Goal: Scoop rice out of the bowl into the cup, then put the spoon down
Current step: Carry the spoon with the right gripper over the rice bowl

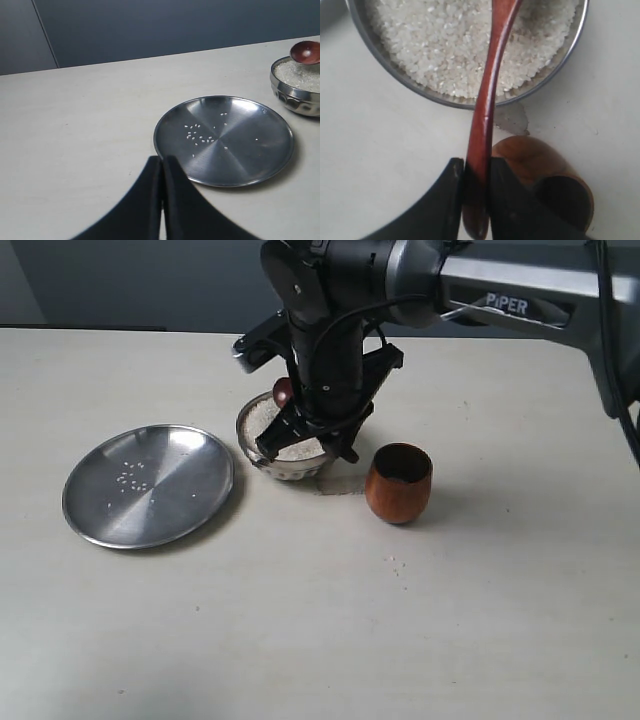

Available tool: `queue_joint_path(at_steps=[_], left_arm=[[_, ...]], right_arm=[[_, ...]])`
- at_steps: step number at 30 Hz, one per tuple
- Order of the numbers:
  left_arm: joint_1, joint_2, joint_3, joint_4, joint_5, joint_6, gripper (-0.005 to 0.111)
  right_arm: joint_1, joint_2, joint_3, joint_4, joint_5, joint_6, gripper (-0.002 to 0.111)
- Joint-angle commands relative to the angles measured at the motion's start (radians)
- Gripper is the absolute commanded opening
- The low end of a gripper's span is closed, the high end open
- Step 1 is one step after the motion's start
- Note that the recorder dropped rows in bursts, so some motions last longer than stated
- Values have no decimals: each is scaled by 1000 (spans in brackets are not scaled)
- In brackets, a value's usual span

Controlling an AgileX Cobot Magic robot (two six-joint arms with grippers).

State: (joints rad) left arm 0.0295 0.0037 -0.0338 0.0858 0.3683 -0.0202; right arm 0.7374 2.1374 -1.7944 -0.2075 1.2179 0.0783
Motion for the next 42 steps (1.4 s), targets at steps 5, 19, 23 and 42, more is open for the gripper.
queue_joint_path(at_steps=[5, 19, 23, 42], left_arm=[[1, -4, 3, 5, -2, -1, 0], [1, -4, 3, 5, -2, -1, 0], [1, -4, 3, 5, -2, -1, 0], [1, -4, 3, 5, -2, -1, 0]], right_arm=[[23, 48, -8, 6, 3, 11, -1], [19, 45, -8, 102, 3, 18, -1], [19, 38, -8, 102, 3, 36, -1], [-45, 13, -8, 257, 3, 64, -1]])
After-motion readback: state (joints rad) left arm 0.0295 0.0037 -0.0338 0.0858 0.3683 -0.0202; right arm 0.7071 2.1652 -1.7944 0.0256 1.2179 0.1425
